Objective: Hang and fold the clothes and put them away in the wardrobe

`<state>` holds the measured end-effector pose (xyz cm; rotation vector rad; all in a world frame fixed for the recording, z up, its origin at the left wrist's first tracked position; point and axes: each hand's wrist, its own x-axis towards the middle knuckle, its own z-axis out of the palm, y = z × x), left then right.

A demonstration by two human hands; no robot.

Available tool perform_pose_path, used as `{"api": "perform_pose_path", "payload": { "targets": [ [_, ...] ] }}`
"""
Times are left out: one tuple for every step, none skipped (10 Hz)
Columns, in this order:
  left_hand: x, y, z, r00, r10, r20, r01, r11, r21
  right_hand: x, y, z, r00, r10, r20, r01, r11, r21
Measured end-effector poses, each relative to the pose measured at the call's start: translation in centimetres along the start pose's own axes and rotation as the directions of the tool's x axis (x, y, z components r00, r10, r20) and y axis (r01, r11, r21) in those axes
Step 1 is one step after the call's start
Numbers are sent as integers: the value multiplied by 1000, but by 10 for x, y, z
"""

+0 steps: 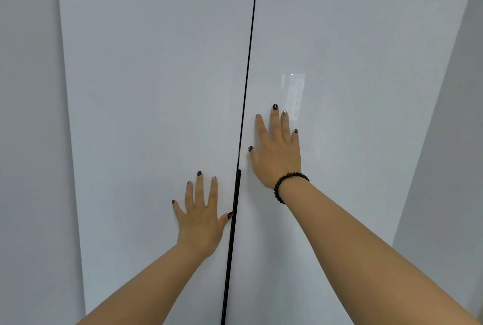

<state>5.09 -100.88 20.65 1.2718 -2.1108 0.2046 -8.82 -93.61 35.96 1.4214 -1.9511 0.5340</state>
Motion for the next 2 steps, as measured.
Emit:
{"api": "perform_pose_path", "payload": {
  "targets": [
    [-13, -5, -19, 997, 46, 56, -43, 998, -42, -20, 2, -14, 992, 11, 126, -43, 968, 249],
    [-33, -1, -52, 992, 87, 93, -74, 988, -133, -56, 11, -22, 987, 27, 160, -92, 907, 411]
  ]
}}
